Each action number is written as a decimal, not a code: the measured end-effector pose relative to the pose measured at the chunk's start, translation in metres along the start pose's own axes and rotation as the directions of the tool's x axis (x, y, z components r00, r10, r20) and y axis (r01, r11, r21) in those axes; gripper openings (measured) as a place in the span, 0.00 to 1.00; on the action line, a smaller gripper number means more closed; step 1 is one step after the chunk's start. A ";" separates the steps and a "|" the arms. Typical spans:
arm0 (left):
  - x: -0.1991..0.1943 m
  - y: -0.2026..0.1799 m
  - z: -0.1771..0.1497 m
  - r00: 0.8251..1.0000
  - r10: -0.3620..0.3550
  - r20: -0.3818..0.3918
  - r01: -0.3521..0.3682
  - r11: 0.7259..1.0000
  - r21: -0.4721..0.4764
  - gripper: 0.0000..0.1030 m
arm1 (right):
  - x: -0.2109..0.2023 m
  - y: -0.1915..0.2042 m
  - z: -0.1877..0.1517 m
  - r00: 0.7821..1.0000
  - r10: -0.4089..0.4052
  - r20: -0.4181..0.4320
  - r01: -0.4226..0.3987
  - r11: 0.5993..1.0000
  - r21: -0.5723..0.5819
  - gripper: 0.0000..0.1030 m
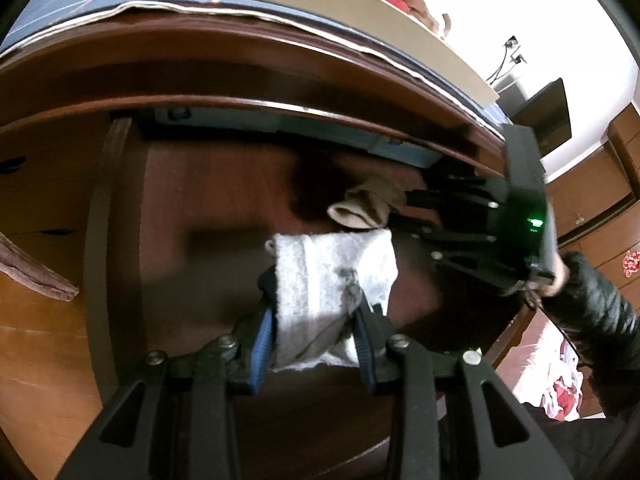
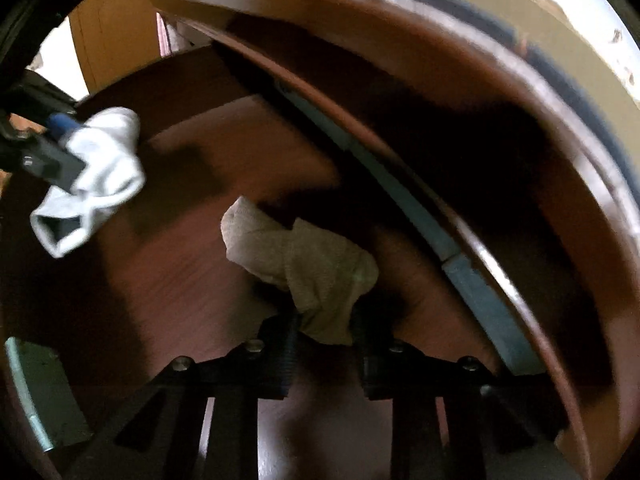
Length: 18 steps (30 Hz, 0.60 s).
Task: Take underwear out of drawer
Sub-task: 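Grasp the beige underwear with the right tool while left holds white underwear, then lift both held underwear out of the drawer and carry them toward the tray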
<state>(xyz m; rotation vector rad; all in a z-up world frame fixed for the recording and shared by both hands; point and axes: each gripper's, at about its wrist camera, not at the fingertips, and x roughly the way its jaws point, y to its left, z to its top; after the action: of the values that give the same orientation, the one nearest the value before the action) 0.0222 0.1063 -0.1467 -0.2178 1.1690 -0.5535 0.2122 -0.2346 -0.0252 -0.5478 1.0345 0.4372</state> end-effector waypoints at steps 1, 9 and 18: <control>0.000 -0.001 0.000 1.000 0.007 0.003 -0.007 1.000 -0.003 0.34 | -0.008 -0.002 0.001 1.000 0.004 0.004 -0.004 1.000 0.015 0.25; -0.006 -0.020 0.003 0.994 0.091 0.058 -0.092 0.995 0.024 0.34 | -0.087 -0.007 -0.048 0.997 0.005 0.081 -0.029 0.955 0.296 0.25; -0.006 -0.068 -0.002 0.967 0.211 0.146 -0.225 0.970 0.093 0.34 | -0.106 0.021 -0.130 0.961 -0.192 0.197 0.062 0.850 0.524 0.25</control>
<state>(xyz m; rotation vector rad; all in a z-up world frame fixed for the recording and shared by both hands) -0.0011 0.0521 -0.1125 -0.0313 1.0126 -0.3998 0.0635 -0.3067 0.0125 -0.0745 0.8243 0.0898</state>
